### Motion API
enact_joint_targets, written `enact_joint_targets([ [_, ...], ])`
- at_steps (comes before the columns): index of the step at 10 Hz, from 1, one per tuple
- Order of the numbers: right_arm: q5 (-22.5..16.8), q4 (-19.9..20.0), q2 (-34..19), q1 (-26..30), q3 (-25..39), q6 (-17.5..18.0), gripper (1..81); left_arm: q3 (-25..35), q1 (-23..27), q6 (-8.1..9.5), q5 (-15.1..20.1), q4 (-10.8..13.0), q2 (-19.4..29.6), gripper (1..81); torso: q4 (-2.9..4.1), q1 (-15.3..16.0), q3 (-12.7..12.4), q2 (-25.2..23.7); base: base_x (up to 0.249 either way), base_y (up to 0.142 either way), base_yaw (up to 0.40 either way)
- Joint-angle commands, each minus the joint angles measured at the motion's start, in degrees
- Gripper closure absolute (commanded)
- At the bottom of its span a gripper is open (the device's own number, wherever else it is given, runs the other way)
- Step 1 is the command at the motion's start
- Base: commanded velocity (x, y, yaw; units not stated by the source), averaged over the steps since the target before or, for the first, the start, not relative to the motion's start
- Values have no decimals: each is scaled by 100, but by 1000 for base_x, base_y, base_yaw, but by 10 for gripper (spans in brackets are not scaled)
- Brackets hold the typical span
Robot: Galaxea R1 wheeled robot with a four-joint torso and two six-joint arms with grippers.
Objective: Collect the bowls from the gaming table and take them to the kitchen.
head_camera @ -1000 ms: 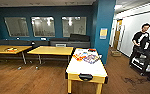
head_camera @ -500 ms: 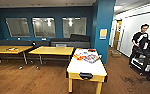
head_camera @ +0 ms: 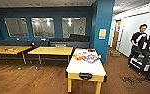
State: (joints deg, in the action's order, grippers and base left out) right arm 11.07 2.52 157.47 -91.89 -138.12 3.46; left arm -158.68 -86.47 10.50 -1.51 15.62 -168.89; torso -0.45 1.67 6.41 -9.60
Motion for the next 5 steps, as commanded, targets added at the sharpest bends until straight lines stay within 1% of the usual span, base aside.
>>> enact_joint_targets([
  [1, -245, -50, -125, 254, 32, -12, 811, -49, 371, -21, 239, 64, 48, 811, 0, 0, 0, 0, 0, 0, -338],
  [3, -246, -50, -125, 245, 23, -12, 811, -49, 363, -21, 239, 20, 30, 811, 0, 5, 0, 2, 0, 0, -340],
  [5, -237, -50, -116, 245, 23, -12, 811, -49, 363, -13, 230, 29, -23, 811, 0, 5, 0, 0, 0, 0, -341],
])
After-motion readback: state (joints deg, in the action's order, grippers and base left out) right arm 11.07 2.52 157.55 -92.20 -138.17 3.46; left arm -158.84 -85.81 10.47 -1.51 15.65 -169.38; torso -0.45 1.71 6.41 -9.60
